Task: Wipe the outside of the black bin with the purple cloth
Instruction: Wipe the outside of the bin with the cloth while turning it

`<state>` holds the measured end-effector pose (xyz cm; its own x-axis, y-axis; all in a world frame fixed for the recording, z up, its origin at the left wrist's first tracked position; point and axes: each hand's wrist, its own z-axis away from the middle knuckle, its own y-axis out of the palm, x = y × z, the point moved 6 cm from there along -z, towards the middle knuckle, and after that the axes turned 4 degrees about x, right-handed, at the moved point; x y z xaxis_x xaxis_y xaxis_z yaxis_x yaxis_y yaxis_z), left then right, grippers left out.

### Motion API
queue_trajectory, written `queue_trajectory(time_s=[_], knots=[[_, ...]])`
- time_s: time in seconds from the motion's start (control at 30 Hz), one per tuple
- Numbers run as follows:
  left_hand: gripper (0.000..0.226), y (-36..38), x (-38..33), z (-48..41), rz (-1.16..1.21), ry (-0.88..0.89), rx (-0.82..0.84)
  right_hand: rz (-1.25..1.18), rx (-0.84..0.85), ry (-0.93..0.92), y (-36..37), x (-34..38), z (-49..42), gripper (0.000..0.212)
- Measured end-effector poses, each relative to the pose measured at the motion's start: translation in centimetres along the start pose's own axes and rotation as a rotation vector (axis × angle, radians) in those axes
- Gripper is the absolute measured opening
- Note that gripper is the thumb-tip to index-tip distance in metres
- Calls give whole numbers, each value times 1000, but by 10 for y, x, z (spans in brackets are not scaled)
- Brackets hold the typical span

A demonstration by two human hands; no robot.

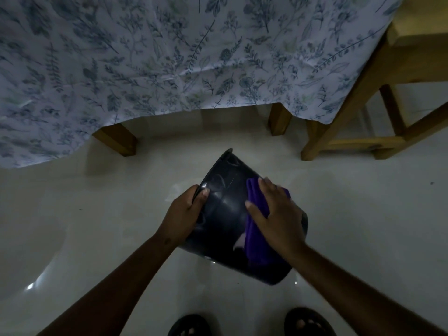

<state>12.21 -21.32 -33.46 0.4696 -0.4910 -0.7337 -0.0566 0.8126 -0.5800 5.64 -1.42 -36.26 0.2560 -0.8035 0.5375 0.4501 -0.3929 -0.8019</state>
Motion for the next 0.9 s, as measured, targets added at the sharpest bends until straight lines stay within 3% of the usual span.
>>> queue_trajectory(time_s=[0.1,0.23,0.3,0.53,0.63,0.7,0.77,0.9], knots=[[29,-1,0,2,-9,-2,-17,71,-7,14,3,0,11,68],[28,-2,2,0,-41,7,-25,283,55,-224,37,16,74,70],[28,0,3,0,-35,7,-28,281,39,-254,34,10,69,67],[32,0,-2,-5,-52,-7,-55,2,21,-15,0,-4,0,58],[32,0,-4,-12,-72,-12,-68,226,-1,-219,18,13,41,59],[33,1,-5,-13,-80,4,-75,369,69,-406,38,21,68,76],[33,2,-4,-10,-54,14,-77,379,90,-469,37,18,63,83],[29,5,-2,-5,-7,8,-69,131,-4,-266,5,20,13,52]])
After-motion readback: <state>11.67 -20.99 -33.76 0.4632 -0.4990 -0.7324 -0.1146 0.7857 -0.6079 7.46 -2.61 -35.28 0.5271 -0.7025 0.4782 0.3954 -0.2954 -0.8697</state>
